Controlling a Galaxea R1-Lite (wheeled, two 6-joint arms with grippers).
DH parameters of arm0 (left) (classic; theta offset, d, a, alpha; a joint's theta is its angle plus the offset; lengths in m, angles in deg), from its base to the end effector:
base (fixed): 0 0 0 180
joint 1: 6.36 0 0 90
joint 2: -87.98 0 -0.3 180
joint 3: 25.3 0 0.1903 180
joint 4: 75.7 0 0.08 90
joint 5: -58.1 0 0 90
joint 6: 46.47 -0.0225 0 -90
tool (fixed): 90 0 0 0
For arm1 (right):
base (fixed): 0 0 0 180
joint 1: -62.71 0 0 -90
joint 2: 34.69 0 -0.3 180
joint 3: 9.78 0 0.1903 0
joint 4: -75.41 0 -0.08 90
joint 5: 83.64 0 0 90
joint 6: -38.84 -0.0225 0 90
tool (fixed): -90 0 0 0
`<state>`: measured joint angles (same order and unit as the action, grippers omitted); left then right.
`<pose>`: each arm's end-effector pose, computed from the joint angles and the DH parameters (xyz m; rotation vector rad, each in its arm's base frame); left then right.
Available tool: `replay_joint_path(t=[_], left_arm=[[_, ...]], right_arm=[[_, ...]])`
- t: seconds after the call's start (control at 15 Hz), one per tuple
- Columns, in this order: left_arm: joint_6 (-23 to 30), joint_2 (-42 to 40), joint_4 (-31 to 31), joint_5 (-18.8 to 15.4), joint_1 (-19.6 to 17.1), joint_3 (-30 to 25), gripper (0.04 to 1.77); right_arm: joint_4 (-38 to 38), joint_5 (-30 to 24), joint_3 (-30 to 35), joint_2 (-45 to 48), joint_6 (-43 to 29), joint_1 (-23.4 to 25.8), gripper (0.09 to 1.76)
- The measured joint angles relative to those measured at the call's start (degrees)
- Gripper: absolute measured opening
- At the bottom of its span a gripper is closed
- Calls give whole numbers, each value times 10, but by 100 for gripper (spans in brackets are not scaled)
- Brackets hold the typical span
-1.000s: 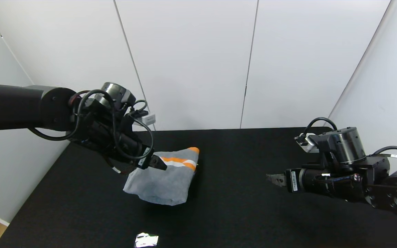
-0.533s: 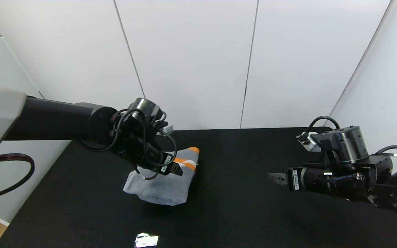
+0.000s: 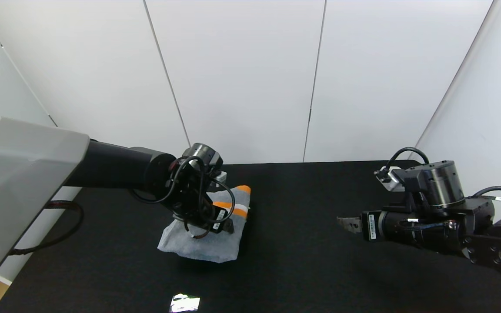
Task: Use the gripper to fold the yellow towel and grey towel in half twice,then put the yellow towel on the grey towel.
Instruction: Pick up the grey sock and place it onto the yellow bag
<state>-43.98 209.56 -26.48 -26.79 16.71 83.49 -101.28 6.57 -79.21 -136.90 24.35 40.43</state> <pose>0.3603 -0.1513 0.1230 0.2254 1.0586 -0.2590 0.2834 0.1160 0.1298 0.1182 0.6635 0.2909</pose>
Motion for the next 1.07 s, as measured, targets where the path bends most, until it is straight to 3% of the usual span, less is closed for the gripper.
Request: replay_joint_path(t=[0.47, 0.73, 1.07], left_arm=[[3, -28, 4, 0, 1, 0, 171], [1, -95, 9, 1, 0, -7, 172], [-1, -217, 6, 2, 1, -71, 172]], right_arm=[[0, 4, 6, 6, 1, 0, 171], [-1, 65, 12, 22, 3, -5, 171], [14, 77, 26, 101, 8, -12, 171]])
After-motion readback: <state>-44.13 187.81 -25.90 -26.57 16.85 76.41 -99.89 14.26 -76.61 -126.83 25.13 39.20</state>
